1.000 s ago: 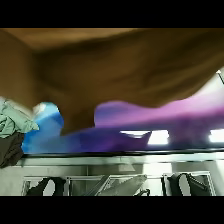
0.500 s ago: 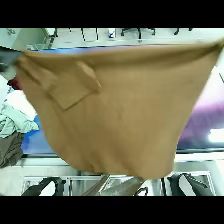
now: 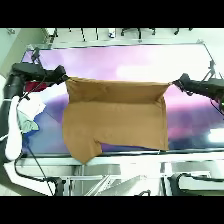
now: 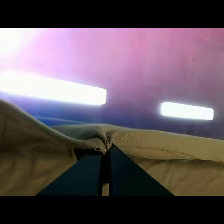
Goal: Fold the shirts.
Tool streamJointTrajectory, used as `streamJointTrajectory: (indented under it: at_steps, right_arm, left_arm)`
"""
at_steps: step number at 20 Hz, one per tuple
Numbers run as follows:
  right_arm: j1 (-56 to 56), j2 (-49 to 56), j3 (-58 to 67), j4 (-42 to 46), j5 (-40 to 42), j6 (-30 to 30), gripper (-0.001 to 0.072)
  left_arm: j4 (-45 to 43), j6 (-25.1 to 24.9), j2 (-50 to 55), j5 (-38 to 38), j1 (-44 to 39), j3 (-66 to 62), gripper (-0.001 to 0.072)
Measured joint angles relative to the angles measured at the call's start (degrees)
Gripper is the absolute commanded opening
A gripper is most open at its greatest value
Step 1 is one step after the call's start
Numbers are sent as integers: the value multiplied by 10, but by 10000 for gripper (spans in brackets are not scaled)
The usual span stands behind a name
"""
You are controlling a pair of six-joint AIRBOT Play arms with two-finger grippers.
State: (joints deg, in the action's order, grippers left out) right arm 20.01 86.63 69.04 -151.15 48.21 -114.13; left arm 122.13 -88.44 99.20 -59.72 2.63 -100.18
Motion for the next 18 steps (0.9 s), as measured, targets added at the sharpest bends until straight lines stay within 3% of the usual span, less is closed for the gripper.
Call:
streamJointTrajectory:
  at_steps: [7,12,18]
  right_arm:
    - [-2,54,40,38,20,3,16]
    - [-2,4,-56,118,20,27,17]
    - [-30,-17,-166,142,-38,34,17]
  left_arm:
    - [-35,10,117,-64,6,-120,20]
    - [-117,14,135,-143,7,-114,20]
    - [-166,14,139,-156,7,-67,21]
